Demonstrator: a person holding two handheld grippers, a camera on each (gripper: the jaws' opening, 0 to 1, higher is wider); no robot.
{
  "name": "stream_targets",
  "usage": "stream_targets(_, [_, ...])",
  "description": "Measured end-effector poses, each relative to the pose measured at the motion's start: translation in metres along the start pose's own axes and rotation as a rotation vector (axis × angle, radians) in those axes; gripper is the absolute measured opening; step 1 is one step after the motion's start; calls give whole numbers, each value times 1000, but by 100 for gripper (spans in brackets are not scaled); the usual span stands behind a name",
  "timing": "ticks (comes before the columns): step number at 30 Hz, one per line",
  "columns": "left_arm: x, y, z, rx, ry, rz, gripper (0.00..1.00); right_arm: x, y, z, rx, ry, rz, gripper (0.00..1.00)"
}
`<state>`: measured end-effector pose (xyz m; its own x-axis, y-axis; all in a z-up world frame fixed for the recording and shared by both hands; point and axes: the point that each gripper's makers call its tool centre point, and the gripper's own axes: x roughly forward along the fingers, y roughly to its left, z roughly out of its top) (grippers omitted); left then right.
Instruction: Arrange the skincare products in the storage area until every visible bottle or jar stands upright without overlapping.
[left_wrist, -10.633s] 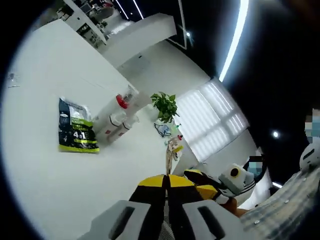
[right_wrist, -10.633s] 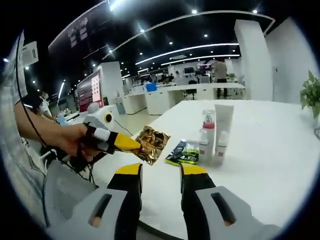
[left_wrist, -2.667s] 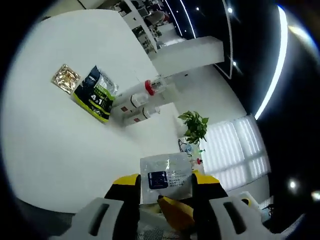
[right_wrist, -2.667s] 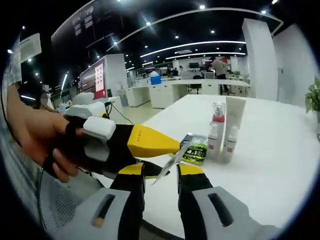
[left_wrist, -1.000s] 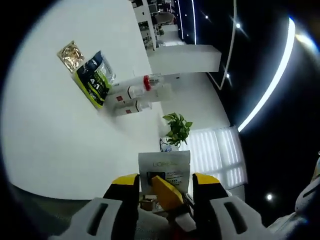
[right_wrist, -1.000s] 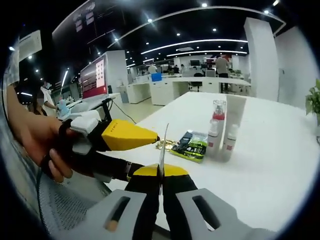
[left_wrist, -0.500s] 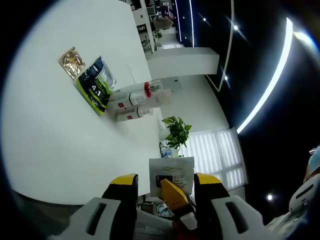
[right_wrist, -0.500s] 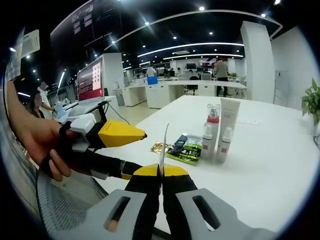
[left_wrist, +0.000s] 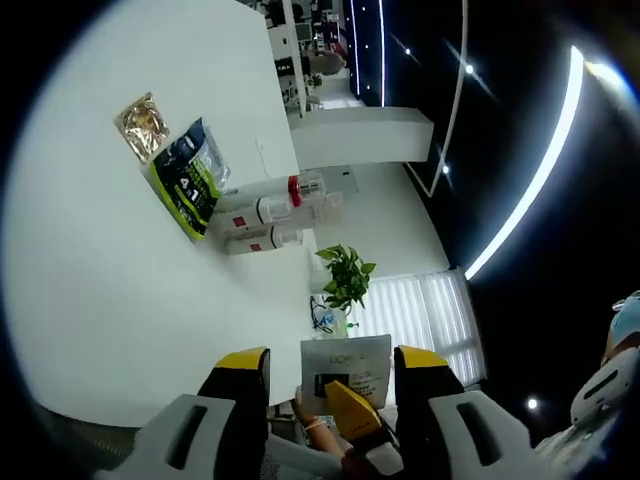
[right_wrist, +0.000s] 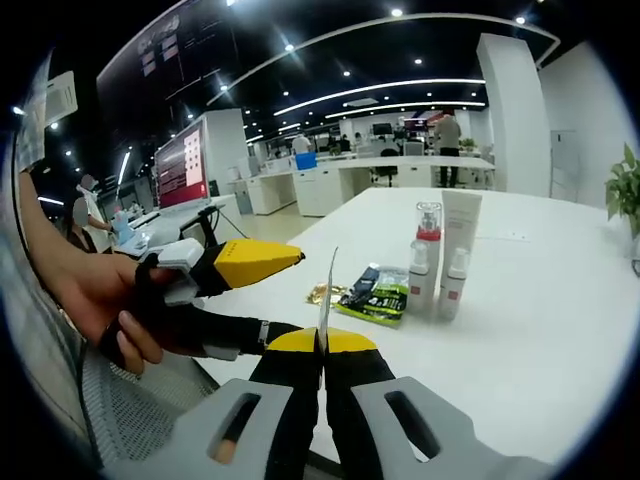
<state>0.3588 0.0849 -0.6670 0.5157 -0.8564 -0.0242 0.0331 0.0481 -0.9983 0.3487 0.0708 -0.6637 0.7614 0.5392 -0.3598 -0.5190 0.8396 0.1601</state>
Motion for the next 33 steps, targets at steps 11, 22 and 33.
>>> stream_targets(11, [3, -14, -2, -7, -37, -73, 59, -3, 5, 5, 64, -18, 45, 0])
stream_targets(22, [-1, -28, -2, 3, -32, -127, 52, -11, 13, 19, 160, -69, 124, 0])
stream_targets(33, [2, -46, -17, 3, 15, -223, 27, -20, 13, 34, 308, -121, 191, 0])
